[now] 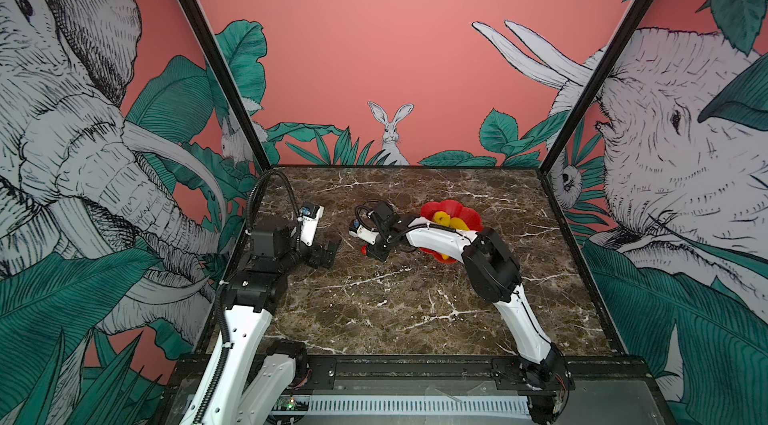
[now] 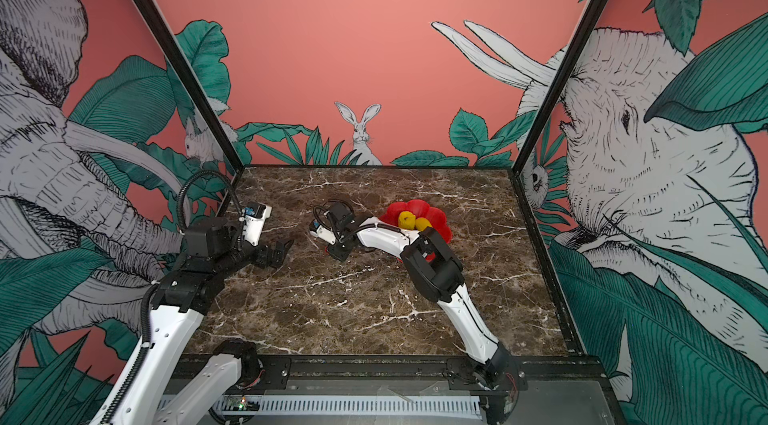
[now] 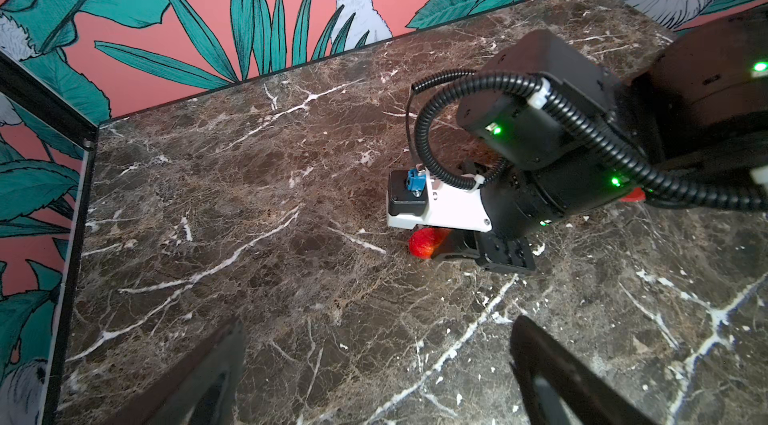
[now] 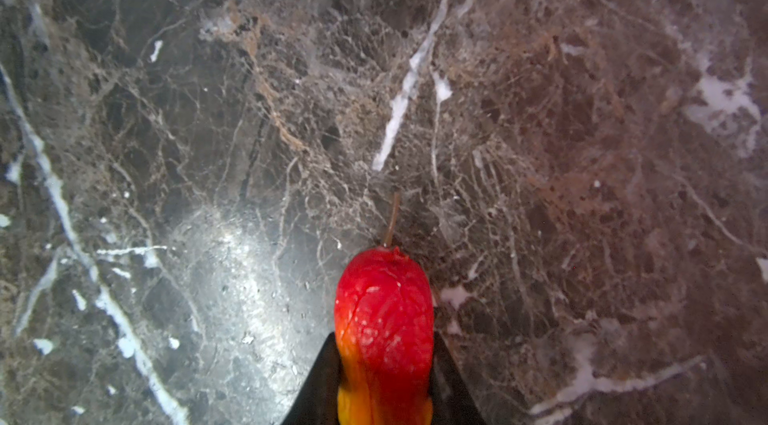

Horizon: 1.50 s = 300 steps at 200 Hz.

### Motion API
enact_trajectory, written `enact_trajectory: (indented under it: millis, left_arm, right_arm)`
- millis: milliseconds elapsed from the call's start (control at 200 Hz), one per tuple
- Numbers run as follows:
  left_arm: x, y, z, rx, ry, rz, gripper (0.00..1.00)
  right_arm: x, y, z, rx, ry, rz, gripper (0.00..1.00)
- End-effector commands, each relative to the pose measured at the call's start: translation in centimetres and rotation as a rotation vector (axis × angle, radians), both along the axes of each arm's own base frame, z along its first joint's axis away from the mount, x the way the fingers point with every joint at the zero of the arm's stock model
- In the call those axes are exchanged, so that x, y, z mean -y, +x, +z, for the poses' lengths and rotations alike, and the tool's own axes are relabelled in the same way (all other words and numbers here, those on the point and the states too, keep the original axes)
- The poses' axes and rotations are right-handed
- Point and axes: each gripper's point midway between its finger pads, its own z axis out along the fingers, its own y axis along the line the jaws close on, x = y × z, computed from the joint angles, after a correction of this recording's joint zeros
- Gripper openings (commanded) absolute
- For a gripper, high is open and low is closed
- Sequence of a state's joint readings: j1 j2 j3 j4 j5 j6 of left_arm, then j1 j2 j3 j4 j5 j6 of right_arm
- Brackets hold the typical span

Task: Place and organize the fake fruits in the fruit bowl
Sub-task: 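Carry the mango with the right gripper and lower it into the bowl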

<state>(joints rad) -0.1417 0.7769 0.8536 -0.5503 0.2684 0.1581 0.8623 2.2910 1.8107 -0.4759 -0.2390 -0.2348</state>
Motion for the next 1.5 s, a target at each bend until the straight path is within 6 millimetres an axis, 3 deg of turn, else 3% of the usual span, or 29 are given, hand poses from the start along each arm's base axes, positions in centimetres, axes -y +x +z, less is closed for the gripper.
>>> enact_trajectory:
  millis: [0, 135, 280, 430, 530, 695, 945, 1211, 1496]
  left_arm:
    - [0.0, -0.3, 0.1, -0.002, 0.002, -0.003, 1.0]
    - [0.0, -0.4, 0.1, 0.0, 0.0, -0.004, 1.0]
    - [0.0, -0.3, 0.1, -0.001, 0.0, -0.005, 1.0]
    - [0.0, -0.3, 0.0, -0.003, 0.0, -0.006, 1.0]
    - [0.0, -0.3, 0.1, -0.001, 0.0, -0.006, 1.0]
    - [0.0, -0.3, 0.0, -0.005, 0.001, -0.003, 1.0]
    - [-0.1, -0.4, 0.0, -0.003, 0.001, -0.002, 1.0]
    - [0.0, -0.3, -0.1, -0.005, 0.001, -0.004, 1.0]
    - [-0.1, -0.3, -0.1, -0.006, 0.002, -0.002, 1.0]
  right_arm:
    - [0.5, -0.2, 3.9, 0.054, 0.03, -0.006, 0.16]
    - [2.3, -0.2, 8.1, 0.122, 0.105, -0.065, 0.15]
    - [6.1, 0.7, 10.8, 0.152, 0.153, -0.183, 0.11]
    - [10.5, 2.6, 12.1, 0.181, 0.152, -0.333, 0.08]
    - [12.3, 3.6, 12.4, 0.184, 0.153, -0.404, 0.08]
    - [13.7, 4.9, 11.5, 0.176, 0.127, -0.486, 0.08]
    - [15.3, 6.1, 7.3, 0.122, 0.044, -0.563, 0.06]
    - [17.6, 7.1, 6.2, 0.118, 0.045, -0.658, 0.04]
    - [17.8, 7.8, 5.1, 0.092, 0.06, -0.716, 0.05]
